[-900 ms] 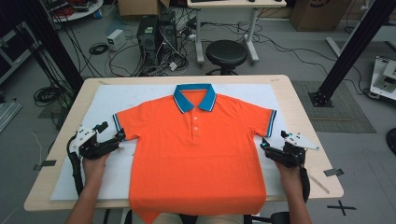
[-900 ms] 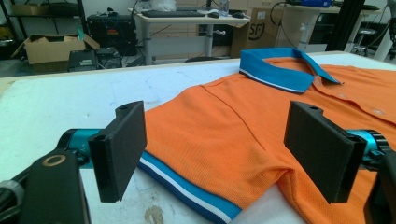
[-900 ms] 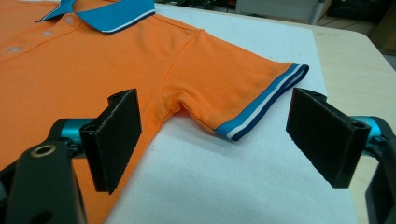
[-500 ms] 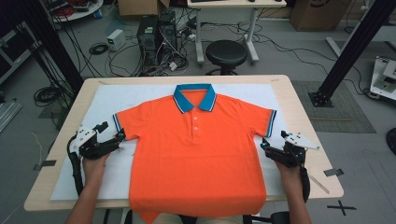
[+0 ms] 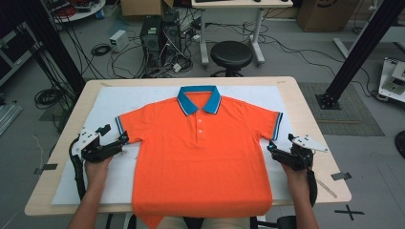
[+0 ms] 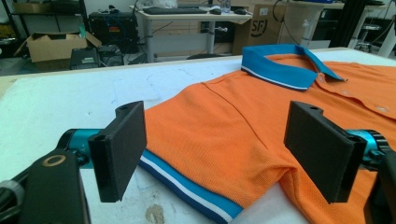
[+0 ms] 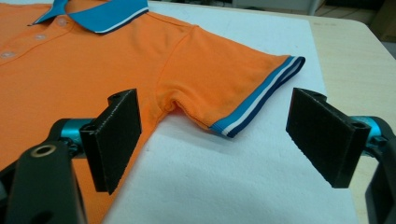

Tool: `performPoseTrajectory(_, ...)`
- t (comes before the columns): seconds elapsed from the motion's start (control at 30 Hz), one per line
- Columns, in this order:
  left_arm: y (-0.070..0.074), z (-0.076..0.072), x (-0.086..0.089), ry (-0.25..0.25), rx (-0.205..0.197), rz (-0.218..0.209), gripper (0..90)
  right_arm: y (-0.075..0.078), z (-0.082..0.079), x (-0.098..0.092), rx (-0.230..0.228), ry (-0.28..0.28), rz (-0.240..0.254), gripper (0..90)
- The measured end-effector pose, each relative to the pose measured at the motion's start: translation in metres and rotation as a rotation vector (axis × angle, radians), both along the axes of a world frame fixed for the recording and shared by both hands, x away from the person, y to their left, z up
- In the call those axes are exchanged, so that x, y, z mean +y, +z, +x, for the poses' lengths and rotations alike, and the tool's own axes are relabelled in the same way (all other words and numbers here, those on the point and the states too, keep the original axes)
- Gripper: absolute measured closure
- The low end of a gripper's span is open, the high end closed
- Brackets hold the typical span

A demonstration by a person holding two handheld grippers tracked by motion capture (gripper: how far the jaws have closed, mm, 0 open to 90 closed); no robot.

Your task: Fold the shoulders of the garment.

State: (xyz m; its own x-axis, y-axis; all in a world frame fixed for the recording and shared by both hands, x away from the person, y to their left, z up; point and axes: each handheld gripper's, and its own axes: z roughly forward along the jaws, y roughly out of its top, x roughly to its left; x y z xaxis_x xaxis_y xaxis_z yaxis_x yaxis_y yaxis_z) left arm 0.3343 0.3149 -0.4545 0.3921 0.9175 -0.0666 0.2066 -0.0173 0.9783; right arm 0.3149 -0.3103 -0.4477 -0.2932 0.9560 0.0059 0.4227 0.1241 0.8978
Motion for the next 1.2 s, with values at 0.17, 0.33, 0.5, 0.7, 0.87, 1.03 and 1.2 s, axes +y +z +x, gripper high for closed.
performPoseTrajectory(0.17, 0.0, 0.0, -0.001, -0.008, 0.002, 0.009, 21.3, 0.009, 0.001, 0.004, 0.077, -0.013, 0.046, 18.3)
performPoseTrajectory(0.33, 0.0, 0.001, -0.001, -0.007, 0.007, 0.01, 21.3, 0.025, 0.004, 0.01, 0.081, -0.018, 0.021, 18.3)
performPoseTrajectory(0.5, 0.0, 0.001, -0.001, -0.007, 0.013, 0.007, 21.3, 0.029, 0.021, 0.012, 0.157, -0.017, 0.0, 18.4)
performPoseTrajectory(0.7, 0.0, 0.002, -0.001, -0.011, 0.013, 0.012, 21.3, 0.027, 0.047, 0.014, 0.265, -0.032, -0.042, 18.9)
performPoseTrajectory(0.87, 0.0, 0.002, -0.001, -0.012, 0.013, 0.011, 21.3, 0.029, 0.062, 0.012, 0.316, -0.06, -0.066, 24.4)
performPoseTrajectory(1.03, 0.0, 0.002, -0.001, -0.013, 0.021, 0.016, 21.3, 0.028, 0.076, 0.006, 0.369, -0.108, -0.089, 25.5)
performPoseTrajectory(1.2, 0.0, 0.002, -0.002, -0.013, 0.021, 0.02, 21.4, 0.022, 0.089, 0.005, 0.413, -0.129, -0.069, 29.8)
